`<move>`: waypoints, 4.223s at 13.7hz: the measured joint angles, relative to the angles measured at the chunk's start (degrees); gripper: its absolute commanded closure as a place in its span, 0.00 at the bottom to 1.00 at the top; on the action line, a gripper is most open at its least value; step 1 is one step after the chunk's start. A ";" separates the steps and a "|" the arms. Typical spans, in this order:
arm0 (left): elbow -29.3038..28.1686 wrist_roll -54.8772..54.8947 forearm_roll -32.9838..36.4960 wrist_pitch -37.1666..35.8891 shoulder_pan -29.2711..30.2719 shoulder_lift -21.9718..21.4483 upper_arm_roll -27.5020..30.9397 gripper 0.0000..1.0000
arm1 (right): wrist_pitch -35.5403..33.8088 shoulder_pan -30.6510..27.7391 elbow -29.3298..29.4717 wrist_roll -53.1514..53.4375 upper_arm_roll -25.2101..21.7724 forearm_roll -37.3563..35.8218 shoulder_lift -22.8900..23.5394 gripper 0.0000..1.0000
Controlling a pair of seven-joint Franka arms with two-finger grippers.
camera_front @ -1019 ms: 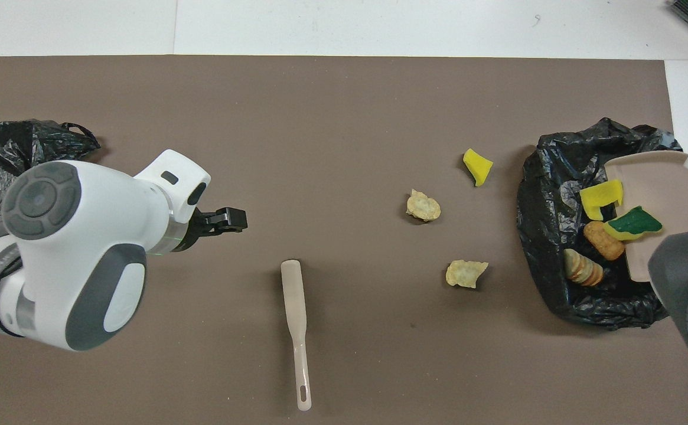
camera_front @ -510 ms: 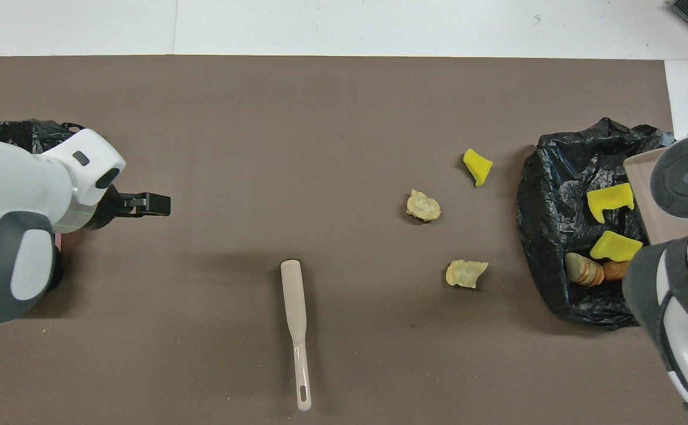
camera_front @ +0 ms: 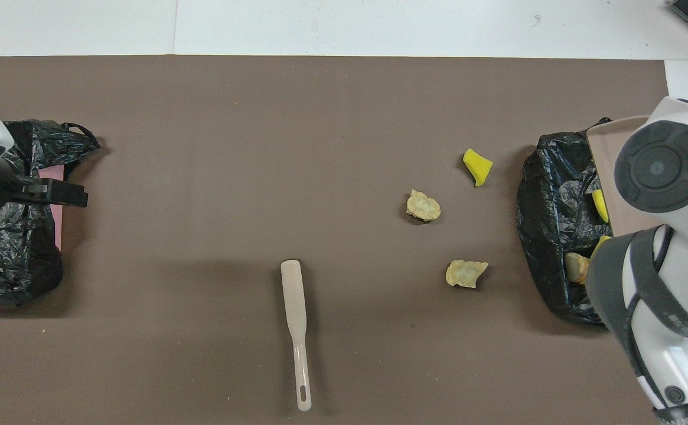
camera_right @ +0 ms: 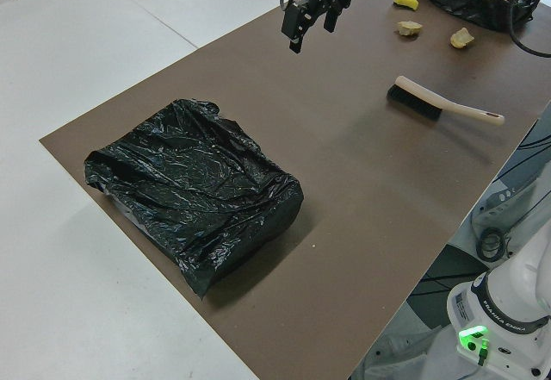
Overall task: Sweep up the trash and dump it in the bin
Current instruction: 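Tip the dustpan with the right gripper while the left gripper releases the brush, then carry the empty dustpan with the right gripper back to the table center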
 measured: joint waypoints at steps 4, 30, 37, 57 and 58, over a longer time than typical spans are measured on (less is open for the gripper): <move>6.26 -1.08 0.61 -8.61 -0.02 -0.04 0.00 0.00 | -2.04 0.24 7.57 7.75 -0.01 8.72 5.39 1.00; 10.25 -2.11 2.30 -15.64 -0.21 1.40 -0.20 0.00 | 8.19 25.02 38.19 115.29 0.64 57.64 39.09 1.00; 10.25 -2.11 2.30 -15.64 -0.21 1.40 -0.21 0.00 | 11.98 29.80 39.13 120.23 2.16 57.86 44.48 1.00; 10.25 -2.11 2.30 -15.63 -0.21 1.40 -0.21 0.00 | 11.25 27.75 37.96 120.20 1.43 57.83 42.94 0.00; 10.25 -2.11 2.30 -15.63 -0.21 1.40 -0.21 0.00 | 11.27 26.98 38.03 120.19 1.31 57.83 41.81 0.00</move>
